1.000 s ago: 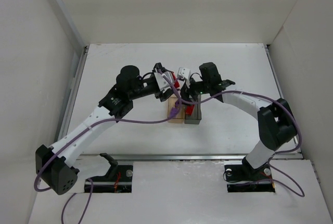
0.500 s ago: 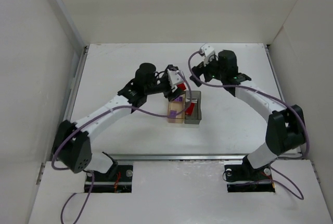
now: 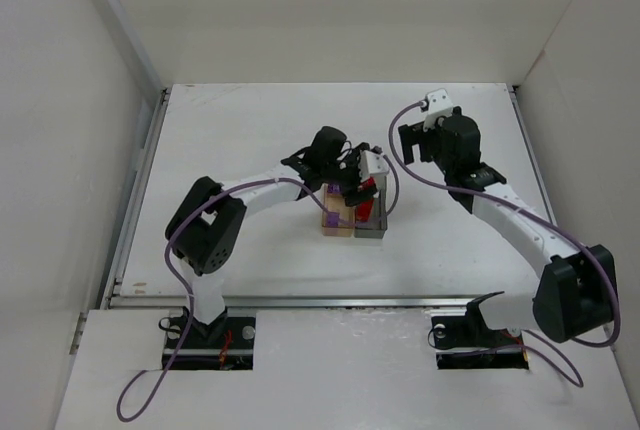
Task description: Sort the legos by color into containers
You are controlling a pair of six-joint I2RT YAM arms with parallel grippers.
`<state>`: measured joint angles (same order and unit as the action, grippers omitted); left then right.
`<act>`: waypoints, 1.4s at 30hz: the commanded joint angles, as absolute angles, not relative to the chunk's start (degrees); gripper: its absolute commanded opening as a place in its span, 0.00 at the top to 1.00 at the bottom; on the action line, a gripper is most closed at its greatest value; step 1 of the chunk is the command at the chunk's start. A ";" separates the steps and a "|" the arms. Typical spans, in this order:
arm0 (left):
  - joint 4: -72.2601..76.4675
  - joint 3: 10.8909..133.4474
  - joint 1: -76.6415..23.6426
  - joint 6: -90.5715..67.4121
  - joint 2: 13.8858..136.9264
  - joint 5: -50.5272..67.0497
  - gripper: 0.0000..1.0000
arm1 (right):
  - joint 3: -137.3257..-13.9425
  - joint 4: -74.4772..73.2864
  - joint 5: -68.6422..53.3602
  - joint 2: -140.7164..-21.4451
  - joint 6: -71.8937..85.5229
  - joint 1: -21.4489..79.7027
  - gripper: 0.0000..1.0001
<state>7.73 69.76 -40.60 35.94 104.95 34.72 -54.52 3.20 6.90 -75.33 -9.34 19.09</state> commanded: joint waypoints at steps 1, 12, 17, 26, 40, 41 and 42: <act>5.98 75.14 -41.22 38.58 105.12 37.44 0.27 | -54.14 5.27 10.72 -72.77 -8.96 18.90 0.00; 11.31 70.23 -40.00 34.68 95.99 35.52 0.00 | -56.50 5.27 16.67 -72.06 -7.31 18.29 0.00; 23.20 66.09 -32.01 11.28 88.69 10.70 0.00 | -59.05 5.27 30.59 -74.43 8.17 13.20 0.00; 4.13 64.53 -10.31 0.00 83.69 -20.13 0.00 | -69.07 5.27 28.97 -82.96 13.35 3.96 0.00; 7.91 46.32 -4.83 0.79 67.24 -20.83 0.00 | -77.70 4.75 35.77 -89.82 16.26 3.96 0.00; 7.91 45.80 -4.83 0.18 67.24 -20.83 0.00 | -77.70 4.75 35.77 -89.82 16.26 3.96 0.00; 7.91 45.79 -4.83 0.18 67.24 -20.31 0.00 | -77.70 4.75 35.77 -89.82 16.26 3.96 0.00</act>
